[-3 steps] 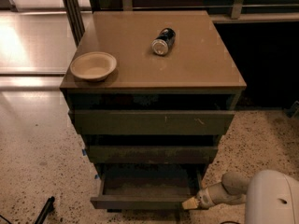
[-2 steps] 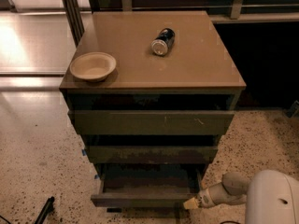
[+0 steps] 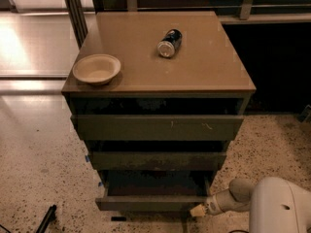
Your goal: Close bottom drawer
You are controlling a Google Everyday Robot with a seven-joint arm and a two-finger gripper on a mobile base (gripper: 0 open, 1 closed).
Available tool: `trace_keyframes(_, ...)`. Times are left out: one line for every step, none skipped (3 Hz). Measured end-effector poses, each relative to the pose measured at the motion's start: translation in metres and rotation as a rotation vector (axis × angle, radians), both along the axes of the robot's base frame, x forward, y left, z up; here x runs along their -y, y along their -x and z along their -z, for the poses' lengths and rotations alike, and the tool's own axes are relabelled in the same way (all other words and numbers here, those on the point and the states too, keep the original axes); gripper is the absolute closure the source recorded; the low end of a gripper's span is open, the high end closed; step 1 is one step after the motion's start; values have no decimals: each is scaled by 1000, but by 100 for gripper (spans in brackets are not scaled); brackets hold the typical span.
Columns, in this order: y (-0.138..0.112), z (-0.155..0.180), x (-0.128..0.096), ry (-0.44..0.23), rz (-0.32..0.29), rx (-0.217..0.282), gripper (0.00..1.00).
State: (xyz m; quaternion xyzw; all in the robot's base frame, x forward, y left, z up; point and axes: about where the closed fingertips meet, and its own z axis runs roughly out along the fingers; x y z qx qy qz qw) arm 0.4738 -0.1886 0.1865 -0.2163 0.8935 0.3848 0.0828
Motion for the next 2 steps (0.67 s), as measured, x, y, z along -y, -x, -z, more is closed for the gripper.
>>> trace_keyframes(-27,5,-6,21,2,52,100)
trace_keyframes(-27,5,-6,21,2,52,100)
